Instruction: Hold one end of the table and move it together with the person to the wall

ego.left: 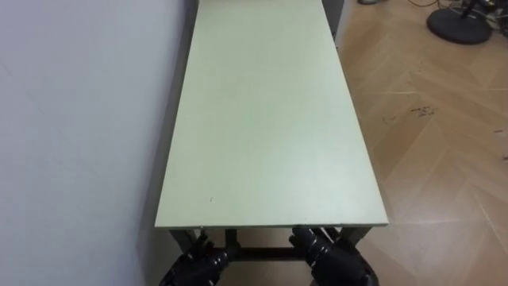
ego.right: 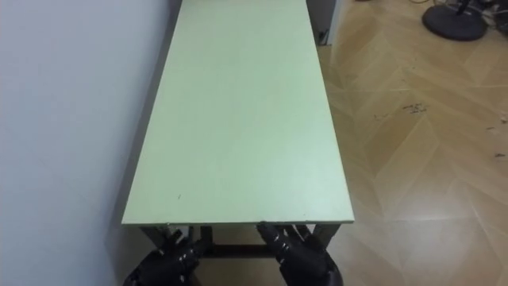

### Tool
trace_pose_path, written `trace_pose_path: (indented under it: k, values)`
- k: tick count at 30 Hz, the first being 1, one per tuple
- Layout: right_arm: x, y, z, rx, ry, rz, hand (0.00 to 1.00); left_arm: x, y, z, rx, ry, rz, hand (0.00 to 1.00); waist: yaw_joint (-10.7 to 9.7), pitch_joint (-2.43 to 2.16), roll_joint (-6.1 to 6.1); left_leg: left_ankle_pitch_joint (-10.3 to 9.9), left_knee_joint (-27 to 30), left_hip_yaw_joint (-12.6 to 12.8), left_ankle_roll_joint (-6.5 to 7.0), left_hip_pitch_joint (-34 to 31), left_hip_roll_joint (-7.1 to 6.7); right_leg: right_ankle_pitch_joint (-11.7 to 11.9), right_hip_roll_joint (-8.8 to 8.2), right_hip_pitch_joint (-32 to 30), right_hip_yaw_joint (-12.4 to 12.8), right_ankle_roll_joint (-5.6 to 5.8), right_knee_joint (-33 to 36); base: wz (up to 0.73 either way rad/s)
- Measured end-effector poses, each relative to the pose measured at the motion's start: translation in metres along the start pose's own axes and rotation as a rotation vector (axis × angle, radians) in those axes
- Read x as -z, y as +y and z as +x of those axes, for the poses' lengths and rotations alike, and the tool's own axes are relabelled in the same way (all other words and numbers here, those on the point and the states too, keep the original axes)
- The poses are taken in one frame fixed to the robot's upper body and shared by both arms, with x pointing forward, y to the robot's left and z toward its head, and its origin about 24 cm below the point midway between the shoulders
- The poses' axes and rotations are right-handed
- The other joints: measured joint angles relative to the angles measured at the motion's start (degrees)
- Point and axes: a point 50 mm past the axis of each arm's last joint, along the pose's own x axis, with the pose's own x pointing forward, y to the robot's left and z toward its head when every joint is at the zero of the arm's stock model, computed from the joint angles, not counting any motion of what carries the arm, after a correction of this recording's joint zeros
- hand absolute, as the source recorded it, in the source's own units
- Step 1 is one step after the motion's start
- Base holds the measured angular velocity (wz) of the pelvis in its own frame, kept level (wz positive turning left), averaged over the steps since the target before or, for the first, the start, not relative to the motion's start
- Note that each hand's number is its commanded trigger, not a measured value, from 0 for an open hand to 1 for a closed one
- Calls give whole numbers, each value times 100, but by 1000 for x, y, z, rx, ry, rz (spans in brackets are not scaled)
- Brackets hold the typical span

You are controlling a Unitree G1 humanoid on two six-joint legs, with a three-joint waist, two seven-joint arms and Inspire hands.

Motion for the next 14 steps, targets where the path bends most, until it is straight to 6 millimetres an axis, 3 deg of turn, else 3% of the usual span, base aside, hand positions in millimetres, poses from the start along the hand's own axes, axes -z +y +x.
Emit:
trace_pose_path:
  k: [14]
  values:
    - [28,-56,-32,276,187,-112,0,11,19,0,-101,79,177,0,28,4,-99,-18,4,-52,-29,45,19,14,27,103,-84,-23,-86,2]
